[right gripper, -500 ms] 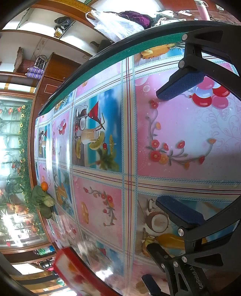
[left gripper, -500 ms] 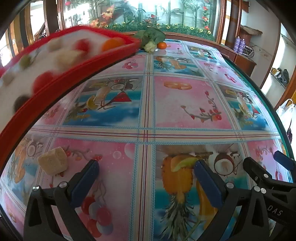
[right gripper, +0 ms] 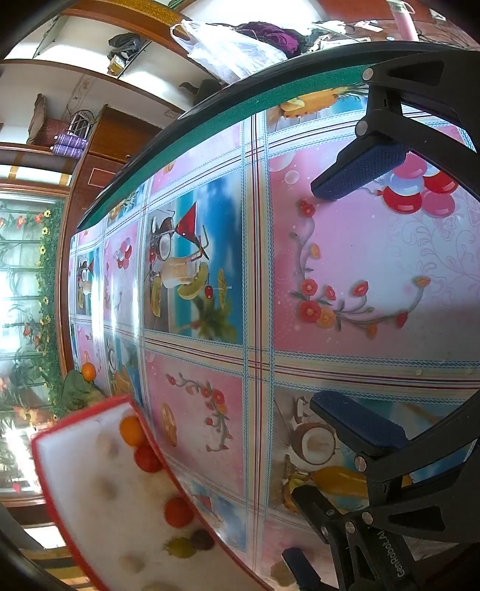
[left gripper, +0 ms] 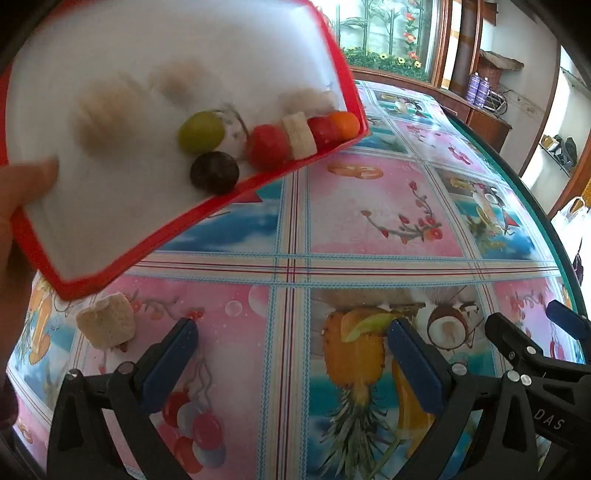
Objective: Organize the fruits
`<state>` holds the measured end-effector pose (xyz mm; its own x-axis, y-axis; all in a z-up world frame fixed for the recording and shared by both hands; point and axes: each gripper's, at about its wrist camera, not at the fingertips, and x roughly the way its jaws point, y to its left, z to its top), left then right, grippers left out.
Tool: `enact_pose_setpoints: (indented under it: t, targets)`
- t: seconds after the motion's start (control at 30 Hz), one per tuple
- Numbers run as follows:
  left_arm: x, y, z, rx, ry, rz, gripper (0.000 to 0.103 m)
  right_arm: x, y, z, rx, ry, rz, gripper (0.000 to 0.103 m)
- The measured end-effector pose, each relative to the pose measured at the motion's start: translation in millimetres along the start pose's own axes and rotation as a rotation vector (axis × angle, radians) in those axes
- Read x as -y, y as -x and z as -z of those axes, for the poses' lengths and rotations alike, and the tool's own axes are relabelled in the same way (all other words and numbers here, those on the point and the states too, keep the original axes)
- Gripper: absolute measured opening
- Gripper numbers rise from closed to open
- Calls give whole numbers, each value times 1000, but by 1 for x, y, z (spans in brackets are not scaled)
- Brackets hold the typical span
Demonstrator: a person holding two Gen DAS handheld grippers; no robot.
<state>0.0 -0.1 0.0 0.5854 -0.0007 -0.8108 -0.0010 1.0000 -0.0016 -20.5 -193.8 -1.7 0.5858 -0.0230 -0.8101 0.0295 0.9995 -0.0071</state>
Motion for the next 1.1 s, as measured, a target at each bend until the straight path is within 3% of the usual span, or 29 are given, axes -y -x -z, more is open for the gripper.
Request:
enact_pose_setpoints:
  t: [1.1]
  targets:
    - [0,0,-1,-1,0,0,103,0,2,0,0,1,1,103]
